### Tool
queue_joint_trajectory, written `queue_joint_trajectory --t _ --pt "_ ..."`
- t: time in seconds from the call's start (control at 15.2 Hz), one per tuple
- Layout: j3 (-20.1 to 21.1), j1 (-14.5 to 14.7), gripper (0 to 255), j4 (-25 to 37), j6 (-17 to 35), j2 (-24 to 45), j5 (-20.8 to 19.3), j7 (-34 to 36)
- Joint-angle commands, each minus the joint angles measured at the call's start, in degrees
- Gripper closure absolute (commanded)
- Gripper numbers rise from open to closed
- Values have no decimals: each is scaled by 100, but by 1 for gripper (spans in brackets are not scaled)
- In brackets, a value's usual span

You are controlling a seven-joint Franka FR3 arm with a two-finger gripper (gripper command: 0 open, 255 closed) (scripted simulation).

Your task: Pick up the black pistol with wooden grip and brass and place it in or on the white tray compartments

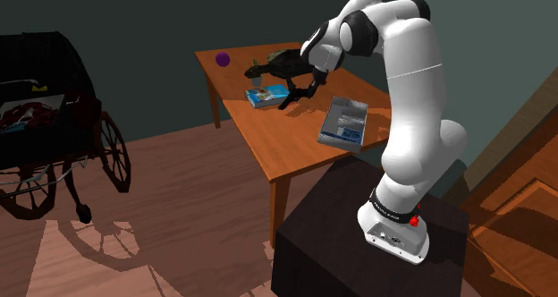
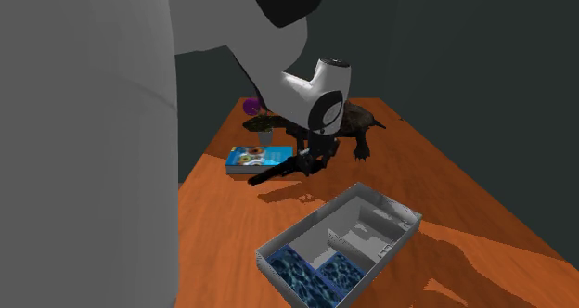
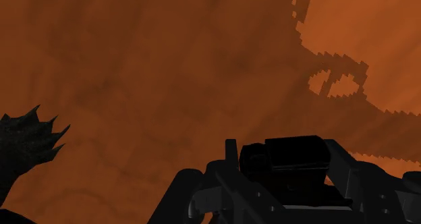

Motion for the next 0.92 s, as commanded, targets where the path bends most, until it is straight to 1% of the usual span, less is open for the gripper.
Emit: queue_joint_trajectory --t 0.0,0.73,0.86 --pt "-61 48 255 -9 -95 -110 -80 70" --pt "-330 224 255 101 -645 -595 -478 400" --pt "-401 200 255 -358 -501 -899 -496 193"
